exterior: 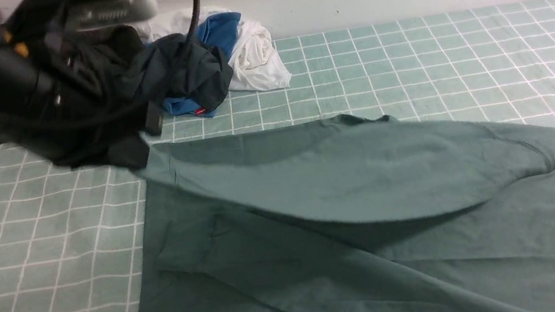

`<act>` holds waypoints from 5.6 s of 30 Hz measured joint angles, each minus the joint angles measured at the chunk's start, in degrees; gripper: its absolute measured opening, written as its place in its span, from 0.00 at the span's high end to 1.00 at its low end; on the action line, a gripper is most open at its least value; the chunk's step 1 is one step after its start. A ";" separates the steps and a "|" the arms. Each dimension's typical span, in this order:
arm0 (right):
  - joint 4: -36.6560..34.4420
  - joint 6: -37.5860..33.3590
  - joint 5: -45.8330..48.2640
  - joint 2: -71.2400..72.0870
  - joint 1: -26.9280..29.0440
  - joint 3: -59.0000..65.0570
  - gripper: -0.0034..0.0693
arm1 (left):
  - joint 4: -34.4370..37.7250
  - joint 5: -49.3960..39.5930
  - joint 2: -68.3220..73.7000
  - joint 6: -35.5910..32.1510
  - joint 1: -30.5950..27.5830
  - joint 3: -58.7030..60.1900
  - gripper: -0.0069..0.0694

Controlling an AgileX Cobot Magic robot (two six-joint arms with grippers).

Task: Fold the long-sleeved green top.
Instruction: Use the left arm to drag and drop the cuff onto the cuff closest to the left arm, then use both arms simultaneously to clamp the lower edge of the clothing fabric, then use both arms to drag the lower edge of the fabric forward and fold it over the upper edge

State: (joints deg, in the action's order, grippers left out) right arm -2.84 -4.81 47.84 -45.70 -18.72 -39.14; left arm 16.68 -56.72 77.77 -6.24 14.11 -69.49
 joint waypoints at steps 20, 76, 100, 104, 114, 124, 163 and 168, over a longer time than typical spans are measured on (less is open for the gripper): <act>4.83 1.44 10.40 -1.66 -7.47 0.00 0.97 | 9.08 8.97 -6.16 -27.84 0.00 29.05 0.88; 4.03 1.47 9.78 -1.66 -7.47 0.00 0.97 | -15.85 2.75 6.45 -22.19 30.61 30.99 0.91; -0.29 -23.97 15.88 -18.27 -12.11 0.00 0.66 | -15.77 -1.77 3.78 -20.66 27.61 30.27 0.91; 1.38 -27.33 13.26 -26.06 -12.44 0.00 0.44 | -15.66 -1.79 3.78 -20.66 27.61 30.27 0.91; 10.70 -28.04 3.12 -34.33 -12.51 5.96 0.34 | -15.59 -1.79 3.78 -20.66 27.61 30.27 0.91; 13.10 -29.29 -2.88 -36.05 -12.51 8.38 0.47 | -15.59 -1.73 3.78 -20.66 27.61 30.27 0.91; 6.35 -35.05 8.54 -65.28 9.55 -54.61 0.93 | -22.33 -9.25 37.30 -23.70 -0.79 -37.43 0.91; 5.72 -31.84 8.43 -73.10 9.61 -59.99 0.93 | -20.68 -9.36 44.81 -24.00 -1.04 -41.75 0.91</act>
State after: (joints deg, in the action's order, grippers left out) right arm 2.88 -36.65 56.27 -118.79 -9.12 -99.12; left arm -4.01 -66.08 122.58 -30.23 13.07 -111.24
